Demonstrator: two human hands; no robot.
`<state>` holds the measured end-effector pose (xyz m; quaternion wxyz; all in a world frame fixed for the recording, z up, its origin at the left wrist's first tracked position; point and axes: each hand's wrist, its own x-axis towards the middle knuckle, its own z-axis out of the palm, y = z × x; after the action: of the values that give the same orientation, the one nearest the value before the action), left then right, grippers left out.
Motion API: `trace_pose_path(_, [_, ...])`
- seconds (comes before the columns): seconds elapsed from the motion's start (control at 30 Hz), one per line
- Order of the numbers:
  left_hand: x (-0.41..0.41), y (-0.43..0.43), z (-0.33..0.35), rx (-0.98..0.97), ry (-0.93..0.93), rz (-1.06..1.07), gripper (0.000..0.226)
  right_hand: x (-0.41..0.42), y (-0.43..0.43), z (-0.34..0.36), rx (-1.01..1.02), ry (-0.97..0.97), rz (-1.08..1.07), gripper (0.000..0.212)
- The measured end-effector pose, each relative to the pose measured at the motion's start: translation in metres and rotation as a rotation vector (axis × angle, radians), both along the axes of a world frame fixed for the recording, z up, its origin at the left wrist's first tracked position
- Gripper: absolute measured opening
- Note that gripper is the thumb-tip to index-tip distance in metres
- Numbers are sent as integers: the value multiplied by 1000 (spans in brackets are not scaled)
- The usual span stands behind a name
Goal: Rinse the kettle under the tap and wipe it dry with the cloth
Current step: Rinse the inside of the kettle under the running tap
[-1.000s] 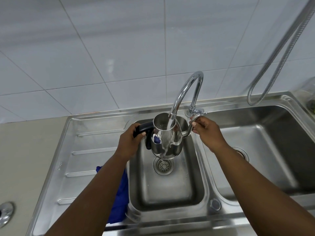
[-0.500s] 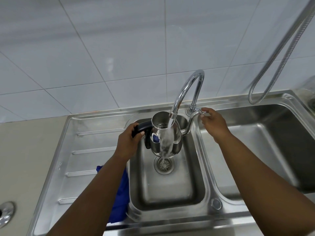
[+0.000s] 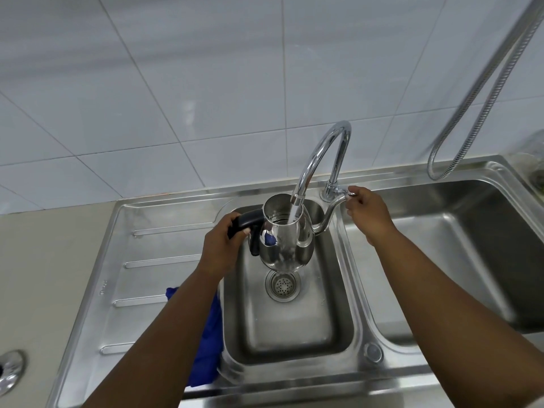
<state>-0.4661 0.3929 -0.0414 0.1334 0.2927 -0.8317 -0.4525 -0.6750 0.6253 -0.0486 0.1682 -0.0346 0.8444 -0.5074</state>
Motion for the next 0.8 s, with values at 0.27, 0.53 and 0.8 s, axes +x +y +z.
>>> trace_pose_path(0.27, [0,5,4,17,9,-3,26,0,1,-3,-19,-8,-5,33])
trace_pose_path(0.53, [0,8,8,9,1,-7,28,0,1,-3,-26,-12,1,33])
trace_pose_path(0.8, [0,8,7,18,-4,-6,26,2,1,0,-18,-2,7,33])
